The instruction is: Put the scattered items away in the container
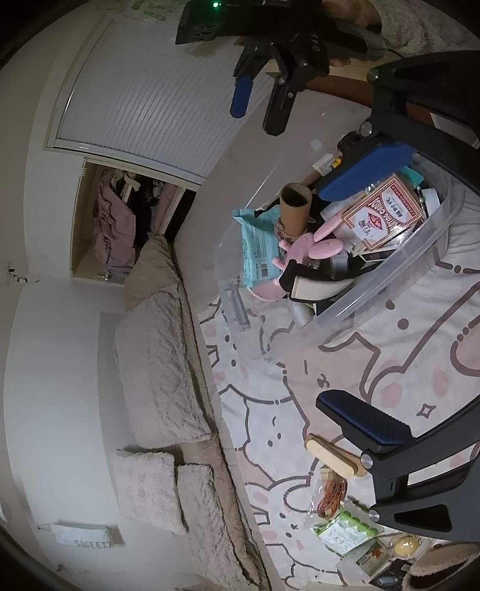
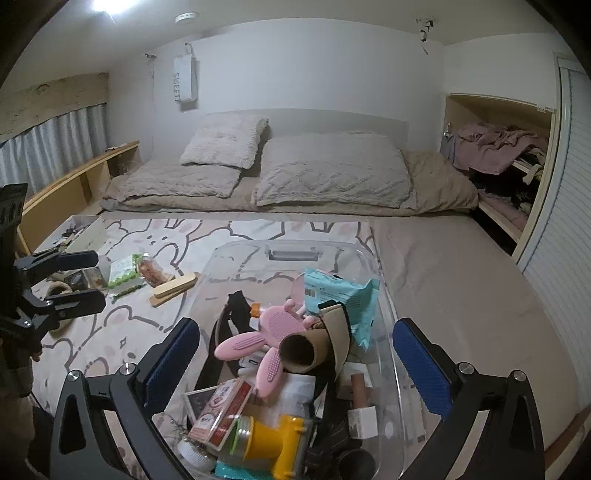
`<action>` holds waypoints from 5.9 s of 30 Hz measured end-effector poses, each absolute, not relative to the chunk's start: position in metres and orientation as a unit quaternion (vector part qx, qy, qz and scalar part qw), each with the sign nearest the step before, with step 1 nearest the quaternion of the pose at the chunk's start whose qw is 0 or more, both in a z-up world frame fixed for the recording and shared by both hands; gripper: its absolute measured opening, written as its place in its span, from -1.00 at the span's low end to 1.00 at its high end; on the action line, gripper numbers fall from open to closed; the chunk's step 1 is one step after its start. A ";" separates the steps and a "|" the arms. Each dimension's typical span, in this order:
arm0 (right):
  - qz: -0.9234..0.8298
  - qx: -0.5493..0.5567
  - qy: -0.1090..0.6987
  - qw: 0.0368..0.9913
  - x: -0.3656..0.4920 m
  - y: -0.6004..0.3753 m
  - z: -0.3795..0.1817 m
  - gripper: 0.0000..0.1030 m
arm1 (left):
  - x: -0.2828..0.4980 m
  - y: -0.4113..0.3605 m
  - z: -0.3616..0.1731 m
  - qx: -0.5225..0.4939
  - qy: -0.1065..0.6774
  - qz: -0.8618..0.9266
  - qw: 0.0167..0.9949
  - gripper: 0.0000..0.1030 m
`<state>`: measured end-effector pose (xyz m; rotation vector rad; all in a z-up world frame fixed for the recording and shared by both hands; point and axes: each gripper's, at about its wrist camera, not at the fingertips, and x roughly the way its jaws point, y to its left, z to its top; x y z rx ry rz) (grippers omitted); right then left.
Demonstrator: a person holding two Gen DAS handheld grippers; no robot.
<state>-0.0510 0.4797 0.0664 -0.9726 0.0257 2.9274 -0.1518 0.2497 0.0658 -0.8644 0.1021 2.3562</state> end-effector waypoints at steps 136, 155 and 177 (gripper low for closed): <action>0.890 -0.454 0.003 -0.051 -0.178 0.207 -0.235 1.00 | -0.269 -0.084 -0.236 -0.388 0.237 0.874 -0.172 0.60; 0.890 -0.454 0.001 -0.051 -0.178 0.207 -0.235 1.00 | -0.249 -0.091 -0.214 -0.384 0.156 0.907 -0.071 -0.59; 0.890 -0.454 0.003 -0.052 -0.177 0.206 -0.234 1.00 | -0.230 -0.089 -0.214 -0.383 0.157 0.910 -0.037 -0.79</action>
